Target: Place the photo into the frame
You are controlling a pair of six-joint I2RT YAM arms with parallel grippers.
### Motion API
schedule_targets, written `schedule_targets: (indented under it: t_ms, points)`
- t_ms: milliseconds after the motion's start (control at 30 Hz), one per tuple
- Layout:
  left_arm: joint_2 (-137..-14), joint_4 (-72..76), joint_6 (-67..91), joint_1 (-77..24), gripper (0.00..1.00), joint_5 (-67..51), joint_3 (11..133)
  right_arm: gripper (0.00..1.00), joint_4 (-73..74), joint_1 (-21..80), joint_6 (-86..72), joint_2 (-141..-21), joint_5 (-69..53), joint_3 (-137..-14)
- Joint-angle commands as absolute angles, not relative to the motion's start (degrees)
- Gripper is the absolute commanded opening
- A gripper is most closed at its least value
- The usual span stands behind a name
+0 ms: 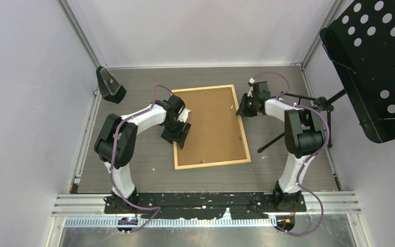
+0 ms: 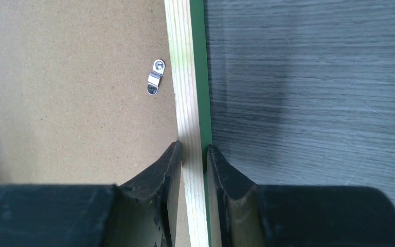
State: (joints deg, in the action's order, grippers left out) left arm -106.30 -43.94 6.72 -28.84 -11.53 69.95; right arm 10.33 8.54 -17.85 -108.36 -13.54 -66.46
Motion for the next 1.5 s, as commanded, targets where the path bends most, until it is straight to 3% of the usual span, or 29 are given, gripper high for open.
schedule_targets:
  t_ms: [0,567,933,1167,1467]
  points:
    - [-106.8,-44.7,5.8,-29.4,0.61,-14.1,67.3,0.05,8.1,8.3,-18.7,-105.8,-13.8,-69.8]
    - [-106.5,-46.9,3.0,-28.5,0.52,-14.5,66.5,0.06,8.3,8.3,-18.7,-106.6,-14.3,-70.2]
    - [-106.6,-46.2,3.1,-27.2,0.34,-15.2,66.6,0.05,8.3,8.3,-18.7,-106.9,-15.0,-70.2]
    - [-106.1,-45.8,3.0,-27.2,0.0,-15.4,66.6,0.06,8.3,8.3,-18.5,-106.9,-15.1,-69.9]
    - [-105.9,-46.3,2.2,-27.2,0.0,-14.3,65.5,0.05,8.2,8.3,-18.3,-106.9,-15.2,-70.1]
